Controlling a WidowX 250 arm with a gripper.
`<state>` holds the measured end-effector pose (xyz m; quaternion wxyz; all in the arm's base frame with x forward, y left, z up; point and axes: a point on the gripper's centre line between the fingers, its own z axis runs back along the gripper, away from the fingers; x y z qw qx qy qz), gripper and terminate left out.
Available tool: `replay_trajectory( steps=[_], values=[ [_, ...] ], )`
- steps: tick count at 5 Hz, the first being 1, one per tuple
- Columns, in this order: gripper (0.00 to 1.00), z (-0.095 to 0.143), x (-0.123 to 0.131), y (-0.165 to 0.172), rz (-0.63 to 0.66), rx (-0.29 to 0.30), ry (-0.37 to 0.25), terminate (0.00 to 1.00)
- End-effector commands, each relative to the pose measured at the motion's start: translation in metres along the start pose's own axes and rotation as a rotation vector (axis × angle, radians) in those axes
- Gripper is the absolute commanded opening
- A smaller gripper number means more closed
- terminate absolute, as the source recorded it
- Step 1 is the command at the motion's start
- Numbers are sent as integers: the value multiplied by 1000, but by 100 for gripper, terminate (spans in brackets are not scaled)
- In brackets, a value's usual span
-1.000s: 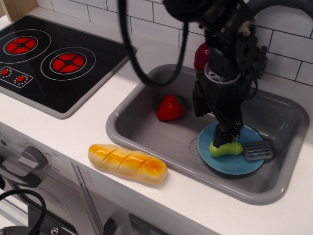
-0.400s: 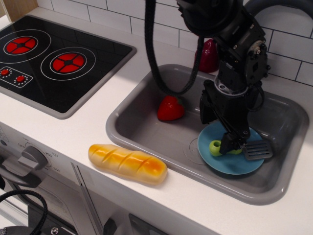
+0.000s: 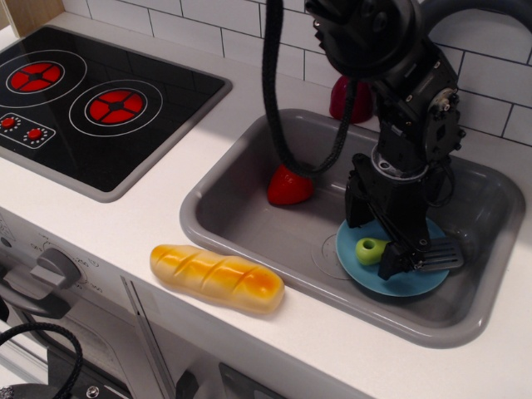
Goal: Take spatula off plate sink
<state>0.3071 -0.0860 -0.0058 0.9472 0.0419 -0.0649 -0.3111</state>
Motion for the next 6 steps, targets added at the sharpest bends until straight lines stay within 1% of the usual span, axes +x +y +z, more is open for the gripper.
replay_trajectory(
  steps=[1, 2, 3, 4, 5, 6],
  values=[
    [0, 11, 13, -2, 3, -20, -44, 0],
    [0, 11, 12, -1, -35, -6, -54, 0],
    [0, 23, 13, 4, -41, -15, -79, 0],
    [0, 45, 6, 7, 16, 4, -125, 0],
    [0, 68, -3, 5, 192, 45, -136, 0],
    [0, 79, -17, 6, 438, 96, -128, 0]
  ],
)
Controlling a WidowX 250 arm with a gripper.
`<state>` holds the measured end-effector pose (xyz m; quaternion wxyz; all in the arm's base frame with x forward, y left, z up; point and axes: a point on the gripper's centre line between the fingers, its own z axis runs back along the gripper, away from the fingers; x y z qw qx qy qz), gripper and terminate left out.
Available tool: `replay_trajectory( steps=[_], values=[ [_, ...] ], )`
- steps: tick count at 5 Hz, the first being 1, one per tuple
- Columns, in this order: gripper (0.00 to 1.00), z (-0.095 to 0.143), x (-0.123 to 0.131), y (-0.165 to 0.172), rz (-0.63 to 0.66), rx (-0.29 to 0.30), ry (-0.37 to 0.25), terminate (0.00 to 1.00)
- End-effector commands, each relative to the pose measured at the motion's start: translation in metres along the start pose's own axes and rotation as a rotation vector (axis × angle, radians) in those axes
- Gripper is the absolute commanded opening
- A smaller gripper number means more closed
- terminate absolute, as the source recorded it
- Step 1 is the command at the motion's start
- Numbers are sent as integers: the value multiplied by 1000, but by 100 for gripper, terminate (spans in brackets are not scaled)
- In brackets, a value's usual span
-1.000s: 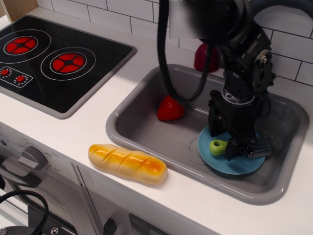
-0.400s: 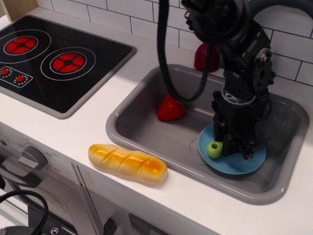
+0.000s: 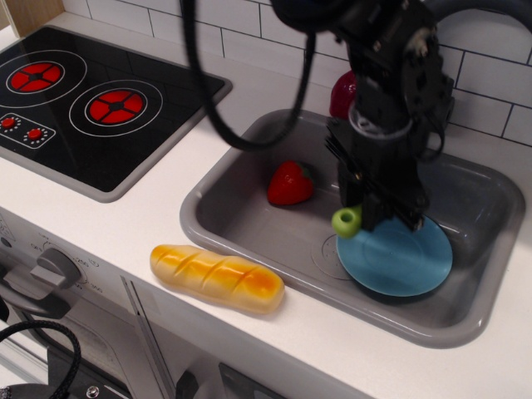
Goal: Take spatula off plate sink
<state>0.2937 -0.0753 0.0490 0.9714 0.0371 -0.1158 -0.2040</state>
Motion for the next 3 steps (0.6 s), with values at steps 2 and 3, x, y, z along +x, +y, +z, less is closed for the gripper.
replay_trajectory(
  steps=[2, 3],
  values=[
    [0, 17, -31, 8, 718, 64, 95, 0],
    [0, 12, -38, 13, 975, 63, 64, 0]
  ],
)
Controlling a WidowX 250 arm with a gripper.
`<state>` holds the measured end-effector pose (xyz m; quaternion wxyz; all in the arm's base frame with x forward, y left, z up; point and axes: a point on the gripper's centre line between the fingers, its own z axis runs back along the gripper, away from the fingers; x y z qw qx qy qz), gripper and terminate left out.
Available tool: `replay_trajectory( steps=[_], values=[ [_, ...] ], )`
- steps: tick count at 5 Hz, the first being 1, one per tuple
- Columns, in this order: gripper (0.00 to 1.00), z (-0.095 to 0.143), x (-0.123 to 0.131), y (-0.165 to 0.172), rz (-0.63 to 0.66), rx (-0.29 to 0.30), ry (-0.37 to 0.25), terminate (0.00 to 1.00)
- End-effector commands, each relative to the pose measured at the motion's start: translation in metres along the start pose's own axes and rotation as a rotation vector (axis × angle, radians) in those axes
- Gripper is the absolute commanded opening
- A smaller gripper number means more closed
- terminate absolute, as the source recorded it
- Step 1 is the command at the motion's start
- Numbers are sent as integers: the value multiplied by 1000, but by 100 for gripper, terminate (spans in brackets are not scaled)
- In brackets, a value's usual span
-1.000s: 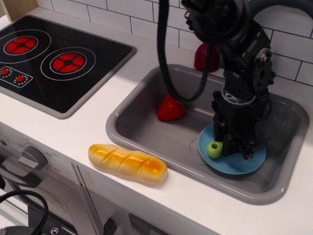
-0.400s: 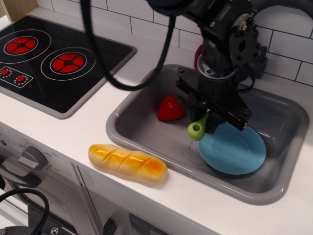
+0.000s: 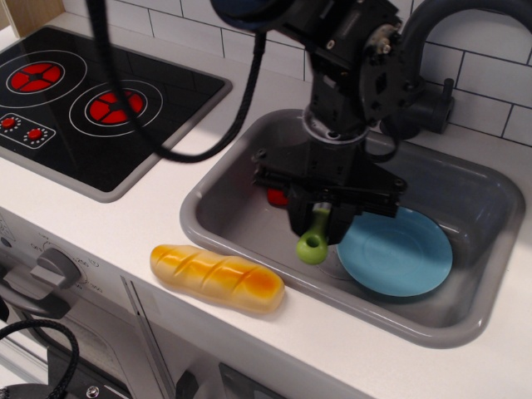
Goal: Take spatula off plate sink
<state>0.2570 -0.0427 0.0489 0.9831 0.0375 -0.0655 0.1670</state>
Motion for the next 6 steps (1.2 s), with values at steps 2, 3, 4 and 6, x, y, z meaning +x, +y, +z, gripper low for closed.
replay_trajectory(
  steps=[2, 3, 4, 6],
  values=[
    [0, -1, 3, -1, 737, 3, -10, 0],
    [0, -9, 4, 1, 983, 49, 36, 0],
    [0, -15, 6, -1, 1077, 46, 24, 0],
    [0, -30, 17, -14, 966, 23, 29, 0]
  ],
)
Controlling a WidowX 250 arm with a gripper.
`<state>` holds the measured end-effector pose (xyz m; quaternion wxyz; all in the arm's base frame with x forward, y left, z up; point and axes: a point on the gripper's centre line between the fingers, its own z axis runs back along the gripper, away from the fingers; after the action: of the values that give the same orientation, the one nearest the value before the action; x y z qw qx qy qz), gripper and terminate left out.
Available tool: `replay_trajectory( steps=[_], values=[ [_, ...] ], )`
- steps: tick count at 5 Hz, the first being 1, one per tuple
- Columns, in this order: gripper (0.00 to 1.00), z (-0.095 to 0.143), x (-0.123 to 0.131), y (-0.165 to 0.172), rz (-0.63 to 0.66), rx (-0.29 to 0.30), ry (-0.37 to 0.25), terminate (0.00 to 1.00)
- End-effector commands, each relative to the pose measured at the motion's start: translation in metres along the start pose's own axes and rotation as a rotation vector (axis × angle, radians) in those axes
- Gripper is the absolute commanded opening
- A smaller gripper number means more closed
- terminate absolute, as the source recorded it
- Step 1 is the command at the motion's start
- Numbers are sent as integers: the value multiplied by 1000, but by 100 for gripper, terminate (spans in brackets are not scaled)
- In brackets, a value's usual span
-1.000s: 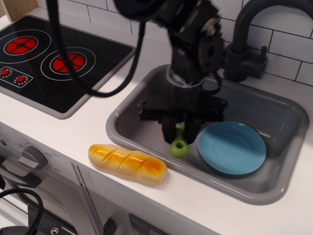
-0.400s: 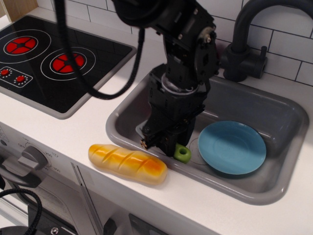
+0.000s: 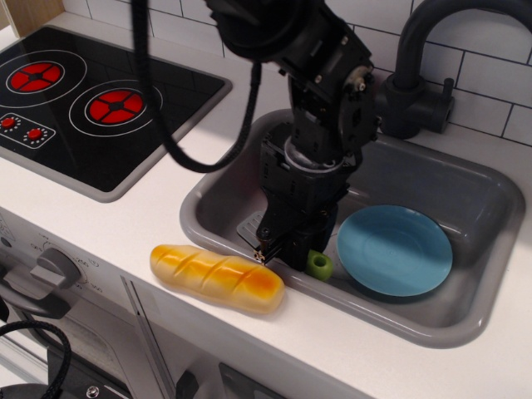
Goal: Take spatula off plate sink
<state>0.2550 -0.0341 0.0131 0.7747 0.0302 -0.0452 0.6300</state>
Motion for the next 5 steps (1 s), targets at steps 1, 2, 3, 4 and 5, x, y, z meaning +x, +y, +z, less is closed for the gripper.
replay_trajectory(
  steps=[1, 2, 3, 4, 5],
  values=[
    [0, 5, -10, -28, -74, -41, 14, 0],
    [100, 4, -9, -20, -73, -24, 28, 0],
    [100, 10, -10, -15, -114, 15, 16, 0],
    [100, 16, -8, -14, -124, 22, 11, 0],
    [100, 29, -9, -19, -184, 4, -27, 0]
  ],
)
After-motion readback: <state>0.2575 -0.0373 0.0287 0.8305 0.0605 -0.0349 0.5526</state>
